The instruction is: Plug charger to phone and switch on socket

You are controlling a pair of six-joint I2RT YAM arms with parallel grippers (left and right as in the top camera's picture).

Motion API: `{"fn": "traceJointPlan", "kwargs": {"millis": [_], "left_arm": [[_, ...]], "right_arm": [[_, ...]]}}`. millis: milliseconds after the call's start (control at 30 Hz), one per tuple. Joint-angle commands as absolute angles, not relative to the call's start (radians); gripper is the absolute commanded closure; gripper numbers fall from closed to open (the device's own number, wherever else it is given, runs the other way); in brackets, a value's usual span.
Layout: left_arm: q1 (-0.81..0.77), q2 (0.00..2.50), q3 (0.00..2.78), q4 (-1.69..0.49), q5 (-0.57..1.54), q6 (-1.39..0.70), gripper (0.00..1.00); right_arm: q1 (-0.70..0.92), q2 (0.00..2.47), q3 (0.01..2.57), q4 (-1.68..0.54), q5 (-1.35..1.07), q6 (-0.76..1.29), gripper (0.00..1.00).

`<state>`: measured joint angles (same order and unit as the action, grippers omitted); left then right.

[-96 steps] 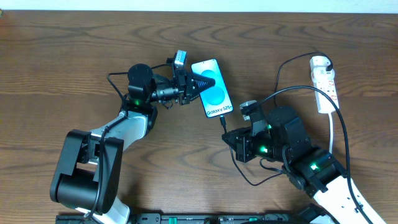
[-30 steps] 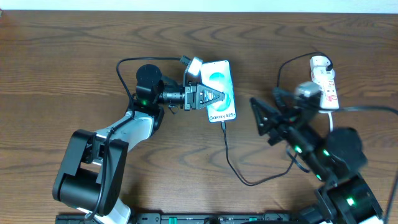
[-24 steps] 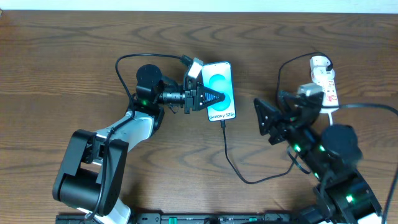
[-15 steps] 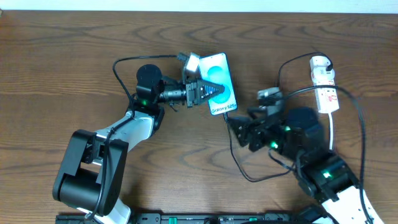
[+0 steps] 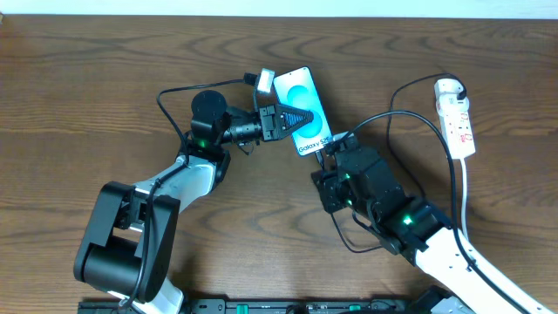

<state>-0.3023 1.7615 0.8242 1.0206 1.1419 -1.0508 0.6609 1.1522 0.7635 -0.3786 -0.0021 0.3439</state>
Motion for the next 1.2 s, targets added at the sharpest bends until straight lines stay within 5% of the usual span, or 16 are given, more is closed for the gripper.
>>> {"fn": "traceJointPlan", "kwargs": {"millis": [0,133,800,1033,1167], "left_arm": [[-0.298,1.751,0.824,1.035,1.213,-1.052,0.93],[-0.298,1.751,0.824,1.036,1.250,-1.029,0.93],[-0.311,1.751,0.824,1.110,1.334,-0.926,0.93],[-0.311,1.751,0.824,1.109,1.336,-0.754,0.93],[-0.311,1.751,0.824,1.109,1.336,-0.662,0.93]], "right_arm": [[0.669,1.158,0.772,-0.329,0.024,0.339,0.85],[0.669,1.158,0.772,-0.302,0.024,0.335,0.99],[0.669,1.156,0.772,-0.176,0.023,0.307,0.97],[0.668,1.049,0.772,-0.246,0.009,0.317,0.39],[0.668,0.919,0.772,-0.259,0.033,0.317,0.23]]}}
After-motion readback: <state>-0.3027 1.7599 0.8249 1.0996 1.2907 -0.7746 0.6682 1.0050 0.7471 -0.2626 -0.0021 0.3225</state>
